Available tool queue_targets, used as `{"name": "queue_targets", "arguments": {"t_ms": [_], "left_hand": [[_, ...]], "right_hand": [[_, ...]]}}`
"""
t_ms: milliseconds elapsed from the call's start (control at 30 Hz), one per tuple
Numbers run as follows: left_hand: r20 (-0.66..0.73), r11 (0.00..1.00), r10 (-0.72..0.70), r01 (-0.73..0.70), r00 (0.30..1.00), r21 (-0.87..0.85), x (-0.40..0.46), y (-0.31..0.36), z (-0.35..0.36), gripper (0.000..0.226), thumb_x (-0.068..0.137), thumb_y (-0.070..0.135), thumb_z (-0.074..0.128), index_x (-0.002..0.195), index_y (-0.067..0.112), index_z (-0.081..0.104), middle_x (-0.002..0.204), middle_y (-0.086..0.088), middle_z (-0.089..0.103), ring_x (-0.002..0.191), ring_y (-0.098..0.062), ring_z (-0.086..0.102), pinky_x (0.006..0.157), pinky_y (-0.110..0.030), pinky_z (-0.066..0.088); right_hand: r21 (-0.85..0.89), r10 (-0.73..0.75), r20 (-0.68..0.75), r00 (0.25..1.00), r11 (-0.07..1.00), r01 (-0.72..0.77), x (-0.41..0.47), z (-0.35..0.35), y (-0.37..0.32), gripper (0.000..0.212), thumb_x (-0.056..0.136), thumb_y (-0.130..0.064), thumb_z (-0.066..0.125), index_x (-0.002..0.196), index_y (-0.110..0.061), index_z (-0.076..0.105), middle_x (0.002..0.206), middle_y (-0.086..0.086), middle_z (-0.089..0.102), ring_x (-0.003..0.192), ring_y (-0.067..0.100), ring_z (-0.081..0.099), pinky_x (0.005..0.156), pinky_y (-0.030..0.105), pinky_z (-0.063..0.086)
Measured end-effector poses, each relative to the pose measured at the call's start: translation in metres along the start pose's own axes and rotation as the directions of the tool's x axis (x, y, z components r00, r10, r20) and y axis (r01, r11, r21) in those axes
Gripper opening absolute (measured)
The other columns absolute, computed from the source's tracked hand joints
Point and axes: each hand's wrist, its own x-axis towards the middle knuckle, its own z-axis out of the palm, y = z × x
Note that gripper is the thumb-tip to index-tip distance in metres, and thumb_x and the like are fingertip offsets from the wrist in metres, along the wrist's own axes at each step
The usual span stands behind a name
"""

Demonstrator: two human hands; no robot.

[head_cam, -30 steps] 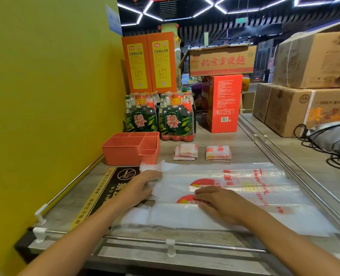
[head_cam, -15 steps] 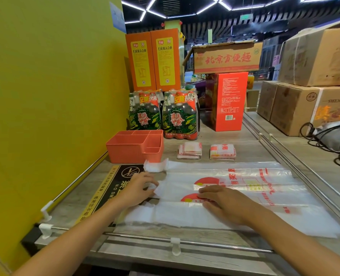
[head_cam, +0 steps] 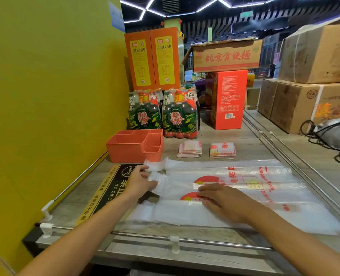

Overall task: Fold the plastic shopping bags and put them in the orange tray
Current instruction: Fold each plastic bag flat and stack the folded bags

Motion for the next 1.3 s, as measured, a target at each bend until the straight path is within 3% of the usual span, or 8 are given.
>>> {"name": "queue_targets", "arguments": {"t_ms": [333,500,633,767,900,1133,1200,1300], "left_hand": [[-0.215,0.989,0.075,-0.100,0.974,-0.107,-0.017,0.016,0.027,0.017,0.086,0.009,0.076,0.087,0.025,0.074,0.119,0.010,0.060,0.109,-0.011,0.055,0.097,-0.030,0.044],[-0.218,0.942,0.016,-0.088,0.976,-0.325,-0.021,0.017,0.042,0.016,0.090,0.005,0.070,0.102,0.015,0.073,0.098,0.009,0.062,0.084,-0.001,0.054,0.064,-0.016,0.041],[-0.237,0.923,0.043,-0.129,0.971,-0.363,-0.022,0.017,0.054,0.033,0.089,0.000,0.069,0.115,0.020,0.071,0.104,0.019,0.058,0.094,-0.001,0.054,0.077,-0.018,0.046],[-0.174,0.959,0.104,-0.145,0.979,-0.243,-0.024,0.021,0.068,0.030,0.091,0.010,0.070,0.118,0.022,0.067,0.121,0.008,0.062,0.107,-0.010,0.056,0.093,-0.029,0.046],[-0.009,0.947,0.320,-0.321,0.947,-0.014,-0.027,0.018,0.080,0.023,0.095,0.004,0.063,0.110,0.017,0.076,0.139,0.008,0.058,0.128,-0.010,0.051,0.107,-0.027,0.042],[0.229,0.796,0.457,-0.510,0.859,0.327,-0.030,0.003,0.085,0.037,0.099,0.011,0.059,0.130,0.031,0.067,0.141,0.013,0.058,0.130,0.000,0.048,0.102,-0.008,0.035],[0.185,0.844,0.442,-0.477,0.878,0.247,-0.031,0.005,0.086,0.040,0.102,0.008,0.053,0.135,0.028,0.062,0.139,0.012,0.059,0.128,-0.001,0.050,0.098,-0.004,0.037],[-0.062,0.964,0.261,-0.264,0.963,-0.044,-0.030,0.015,0.081,0.037,0.106,0.012,0.045,0.135,0.031,0.058,0.125,0.019,0.055,0.112,-0.004,0.055,0.087,-0.018,0.051]], "right_hand": [[0.010,0.001,0.006,1.000,1.000,-0.001,0.000,-0.001,0.000,0.045,0.106,-0.050,0.033,0.149,-0.038,0.044,0.157,-0.017,0.037,0.143,0.007,0.036,0.116,0.025,0.028],[0.010,0.004,0.008,1.000,1.000,-0.005,-0.001,-0.002,-0.001,0.046,0.107,-0.048,0.034,0.150,-0.037,0.044,0.158,-0.016,0.037,0.144,0.008,0.035,0.116,0.025,0.028],[0.014,0.000,0.004,1.000,1.000,0.000,0.000,0.000,0.000,0.045,0.107,-0.049,0.034,0.149,-0.037,0.044,0.157,-0.015,0.038,0.143,0.008,0.036,0.116,0.026,0.029],[0.010,-0.005,-0.002,1.000,1.000,0.005,0.001,0.001,0.001,0.045,0.107,-0.048,0.034,0.149,-0.037,0.044,0.157,-0.015,0.038,0.143,0.008,0.036,0.116,0.027,0.029],[0.008,-0.005,-0.008,1.000,1.000,0.005,0.001,0.001,0.001,0.045,0.107,-0.047,0.034,0.149,-0.036,0.045,0.157,-0.015,0.039,0.142,0.008,0.037,0.115,0.027,0.030],[0.009,-0.001,0.001,1.000,1.000,0.001,0.002,0.002,0.002,0.045,0.107,-0.047,0.035,0.150,-0.036,0.044,0.158,-0.014,0.038,0.143,0.008,0.035,0.116,0.027,0.028],[0.015,-0.003,0.008,1.000,1.000,0.003,0.002,0.002,0.002,0.045,0.107,-0.047,0.035,0.149,-0.036,0.045,0.157,-0.014,0.038,0.143,0.008,0.036,0.116,0.027,0.029],[0.038,-0.005,0.007,1.000,0.999,0.004,0.001,0.002,0.003,0.046,0.106,-0.050,0.035,0.149,-0.037,0.044,0.157,-0.015,0.038,0.144,0.008,0.036,0.116,0.028,0.029]]}}
